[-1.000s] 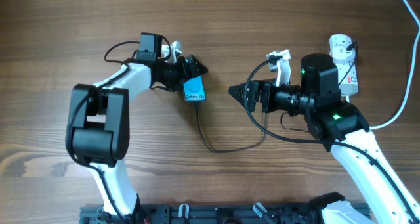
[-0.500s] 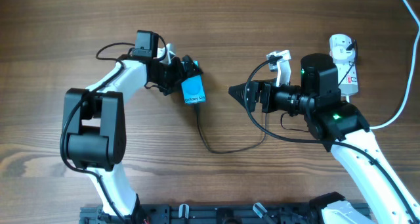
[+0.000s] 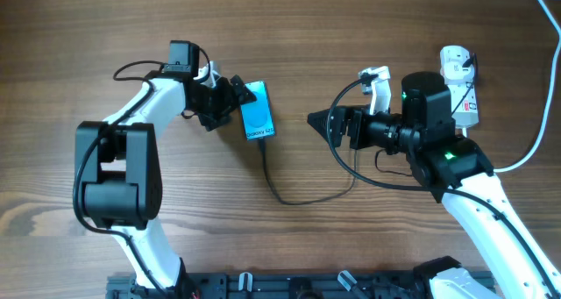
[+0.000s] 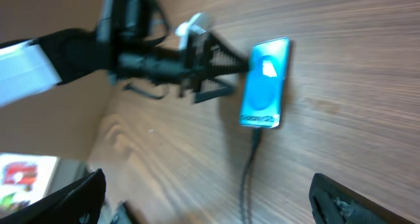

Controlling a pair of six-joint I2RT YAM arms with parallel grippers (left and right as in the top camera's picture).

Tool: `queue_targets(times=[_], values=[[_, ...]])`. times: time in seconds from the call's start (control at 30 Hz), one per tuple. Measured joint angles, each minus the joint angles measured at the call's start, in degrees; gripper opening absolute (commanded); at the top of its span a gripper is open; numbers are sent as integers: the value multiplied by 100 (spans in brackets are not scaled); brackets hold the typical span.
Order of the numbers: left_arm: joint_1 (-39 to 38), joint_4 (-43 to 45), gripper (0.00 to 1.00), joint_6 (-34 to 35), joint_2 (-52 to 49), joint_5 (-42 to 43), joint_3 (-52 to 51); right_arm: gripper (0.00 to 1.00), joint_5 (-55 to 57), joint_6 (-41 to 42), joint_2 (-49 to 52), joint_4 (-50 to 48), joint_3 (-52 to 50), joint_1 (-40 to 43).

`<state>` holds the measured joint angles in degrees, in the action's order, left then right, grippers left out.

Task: Plug charger to phone and switch on socket

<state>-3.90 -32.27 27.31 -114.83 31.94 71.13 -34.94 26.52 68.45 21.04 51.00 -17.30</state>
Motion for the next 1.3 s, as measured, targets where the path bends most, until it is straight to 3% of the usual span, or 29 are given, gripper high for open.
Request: queue_targets(times=[0.07,0.43,0.57,0.73,0.97,1.3], values=[[101,-258,97,0,28,-59,46,5,326,-26,0,120,2,44],[538,-1102,100,17,236,-772,87,5,2424,411,153,1390,750,2031],[542,-1167,100,17,267,-942,72,5,2684,457,723,1429,1163,3161],[542,-1200,100,17,275,-986,70,5,2774,627,1860,1478,1386,3906],[542,-1213,100,17,278,-1008,70,5,2771,839,3169,1067,1558,4238],[542,-1215,100,17,278,-1025,70,5,2798,944,3587,-251,1587,4238]])
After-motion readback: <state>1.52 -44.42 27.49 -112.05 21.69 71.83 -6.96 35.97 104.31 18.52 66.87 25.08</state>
